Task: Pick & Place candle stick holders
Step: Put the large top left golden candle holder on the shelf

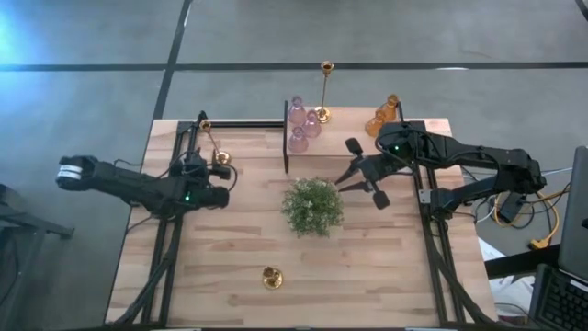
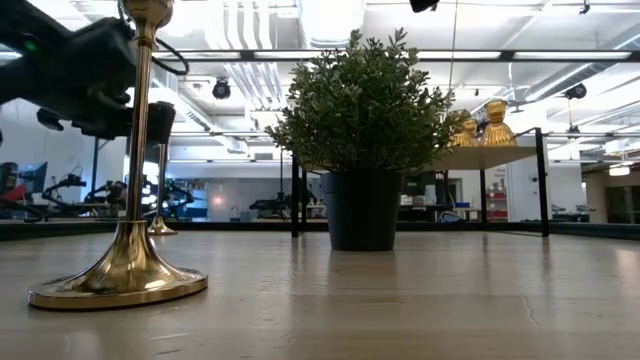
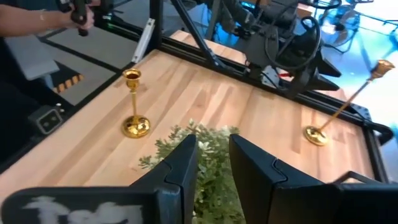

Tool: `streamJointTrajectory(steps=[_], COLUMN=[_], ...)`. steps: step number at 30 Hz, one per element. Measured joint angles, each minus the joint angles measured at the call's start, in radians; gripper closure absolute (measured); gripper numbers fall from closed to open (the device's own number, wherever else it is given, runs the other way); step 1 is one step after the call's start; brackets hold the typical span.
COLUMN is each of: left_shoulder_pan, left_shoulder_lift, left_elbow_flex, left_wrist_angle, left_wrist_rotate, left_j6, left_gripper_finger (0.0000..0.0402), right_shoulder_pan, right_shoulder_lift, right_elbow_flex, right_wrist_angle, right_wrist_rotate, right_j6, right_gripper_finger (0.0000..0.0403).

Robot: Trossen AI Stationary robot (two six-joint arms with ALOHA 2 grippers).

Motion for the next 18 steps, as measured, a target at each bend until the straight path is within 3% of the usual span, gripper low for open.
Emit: streamJointTrajectory(steps=[5, 11, 14, 18], left_shoulder_pan=[0.086, 0.178, 0.242, 0.34], left_shoulder_lift=[0.011, 0.028, 0.028, 0.032], left_elbow_flex=[0.0, 0.0, 0.0, 0.0], left_wrist_angle=[0.132, 0.369, 0.422, 0.457], left_wrist_rotate=[0.039, 0.127, 0.141, 0.25], left_j6=[0.122, 0.41, 0.44, 0.438], left_gripper_finger=[0.0172, 0.0172, 0.0172, 0.0172], right_shoulder_pan=[-0.006, -0.036, -0.051, -0.062], right_shoulder_lift=[0.0, 0.0, 0.0, 0.0], right_elbow_flex=[0.0, 0.001, 0.001, 0.001], right_wrist_angle=[0.016, 0.025, 0.022, 0.02], right_wrist_rotate=[0.048, 0.057, 0.057, 0.056], right_j6=[-0.016, -0.023, -0.023, -0.023], right_gripper_finger=[0.0319, 0.031, 0.0306, 0.0303])
